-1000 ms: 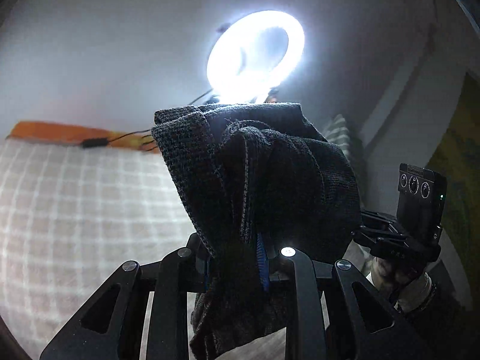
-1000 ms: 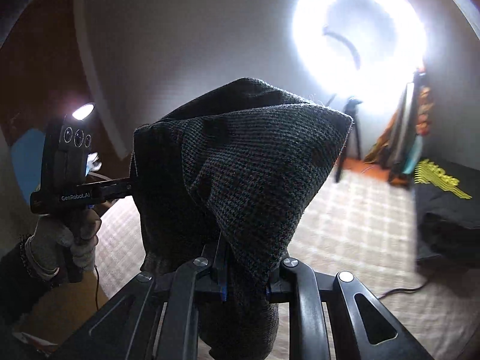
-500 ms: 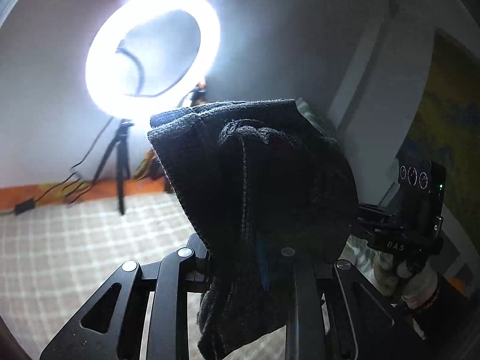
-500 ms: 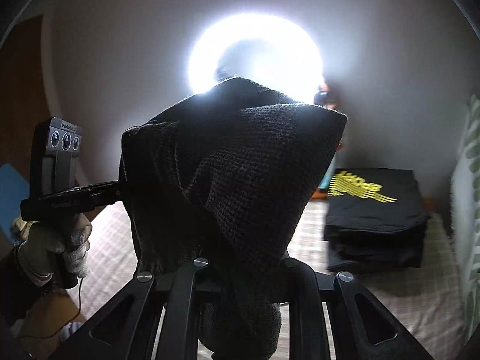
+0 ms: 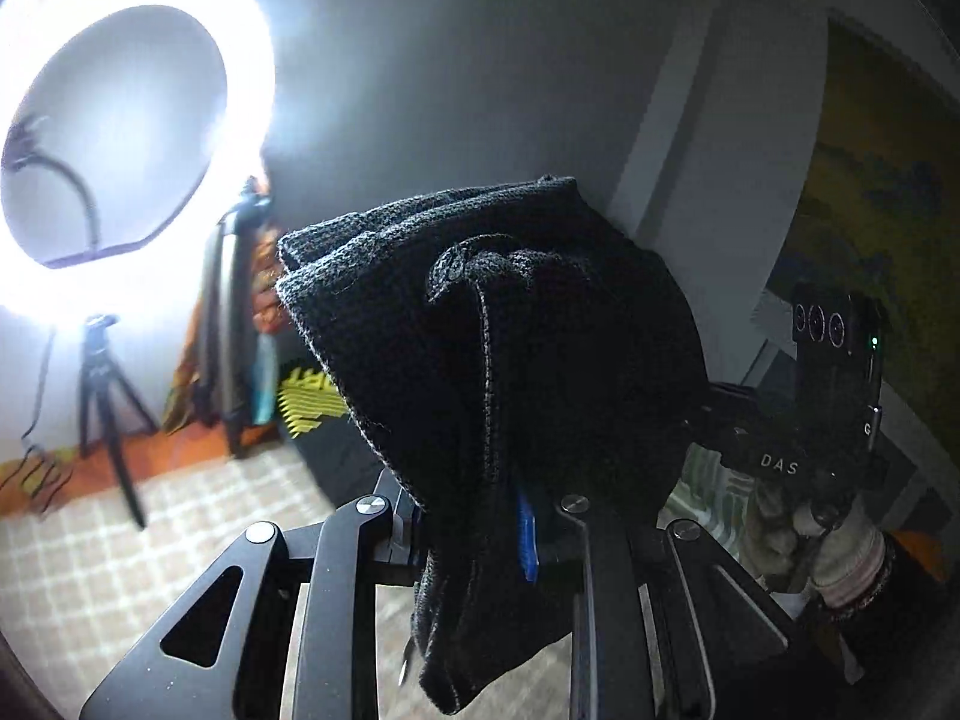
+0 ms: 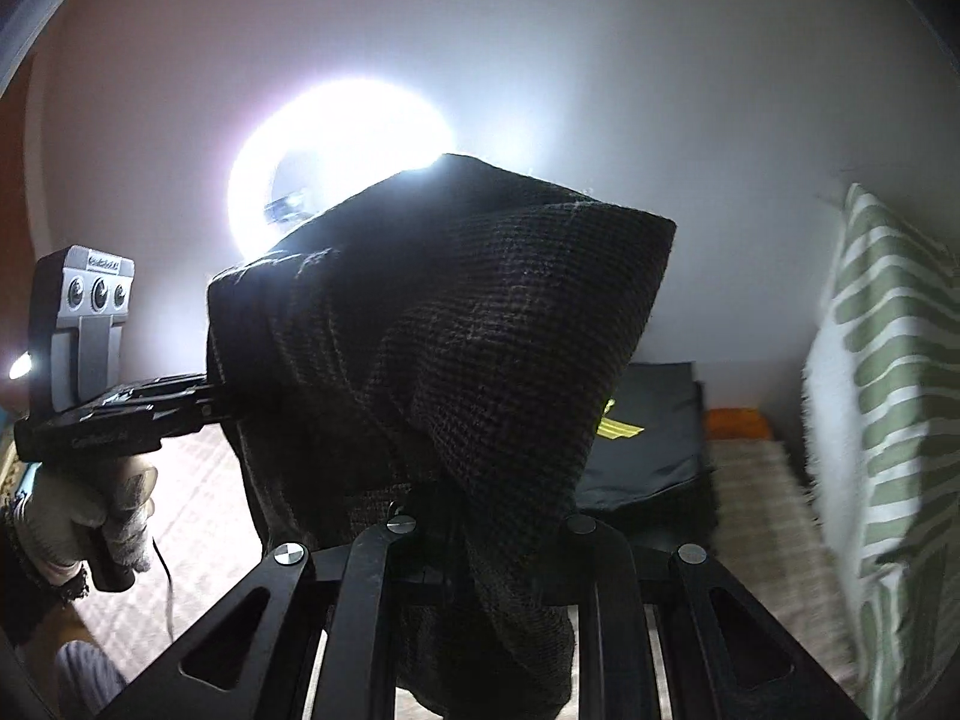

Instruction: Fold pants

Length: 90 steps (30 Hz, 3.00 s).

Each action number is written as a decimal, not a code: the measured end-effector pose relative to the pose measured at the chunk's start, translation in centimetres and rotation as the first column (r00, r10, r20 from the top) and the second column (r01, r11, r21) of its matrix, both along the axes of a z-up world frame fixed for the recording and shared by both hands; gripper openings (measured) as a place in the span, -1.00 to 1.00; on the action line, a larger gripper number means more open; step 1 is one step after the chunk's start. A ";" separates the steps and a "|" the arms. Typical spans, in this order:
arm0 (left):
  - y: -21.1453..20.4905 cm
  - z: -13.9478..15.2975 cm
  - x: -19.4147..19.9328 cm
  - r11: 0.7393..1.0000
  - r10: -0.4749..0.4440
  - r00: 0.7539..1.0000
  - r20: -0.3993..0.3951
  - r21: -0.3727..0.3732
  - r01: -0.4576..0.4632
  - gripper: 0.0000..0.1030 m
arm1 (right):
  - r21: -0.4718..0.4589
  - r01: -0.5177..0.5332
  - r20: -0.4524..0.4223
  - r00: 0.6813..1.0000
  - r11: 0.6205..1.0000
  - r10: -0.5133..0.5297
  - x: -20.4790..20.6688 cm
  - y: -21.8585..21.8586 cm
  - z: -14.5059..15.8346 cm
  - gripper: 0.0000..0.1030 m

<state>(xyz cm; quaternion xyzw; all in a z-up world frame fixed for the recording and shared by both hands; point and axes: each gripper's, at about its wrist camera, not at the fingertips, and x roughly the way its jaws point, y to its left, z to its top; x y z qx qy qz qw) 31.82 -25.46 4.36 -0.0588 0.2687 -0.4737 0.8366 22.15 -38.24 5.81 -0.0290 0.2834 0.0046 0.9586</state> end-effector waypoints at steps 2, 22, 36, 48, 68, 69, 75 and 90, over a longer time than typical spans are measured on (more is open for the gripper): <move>-1.5 0.0 1.1 1.000 -0.007 1.000 -0.001 -0.009 0.007 -0.61 | -0.004 0.012 0.001 1.000 1.000 -0.012 0.9 -1.6 0.6 -0.71; -11.3 -5.5 11.5 0.997 0.050 0.998 -0.047 0.055 -0.048 -0.62 | -0.088 0.030 -0.108 0.993 0.996 -0.039 16.5 -12.5 -4.5 -0.70; -16.7 -9.3 15.5 0.928 0.200 0.979 0.044 0.312 -0.203 -0.48 | -0.153 0.197 -0.172 0.960 0.968 -0.222 21.2 -15.2 -9.2 -0.22; -15.0 -8.6 15.1 0.938 0.183 0.982 0.039 0.294 -0.186 -0.09 | -0.197 0.266 -0.114 0.950 0.944 -0.292 19.1 -13.7 -7.1 0.46; -5.7 -1.7 4.4 0.959 0.183 0.977 0.108 0.198 -0.202 0.36 | -0.178 0.289 0.011 0.956 0.941 -0.292 8.0 -3.5 -1.8 0.99; -5.0 -1.4 3.8 0.959 0.182 0.976 0.117 0.199 -0.203 0.40 | -0.171 0.288 0.015 0.957 0.942 -0.289 7.2 -2.6 -1.6 0.99; -1.3 -1.2 -0.1 0.958 0.183 0.974 0.131 0.197 -0.207 0.51 | -0.135 0.280 0.034 0.960 0.950 -0.278 3.1 1.3 -1.7 1.00; 5.8 -4.7 -8.5 0.959 0.195 0.975 0.106 0.190 -0.212 0.58 | -0.183 0.312 0.025 0.949 0.932 -0.313 -4.7 10.1 -7.5 1.00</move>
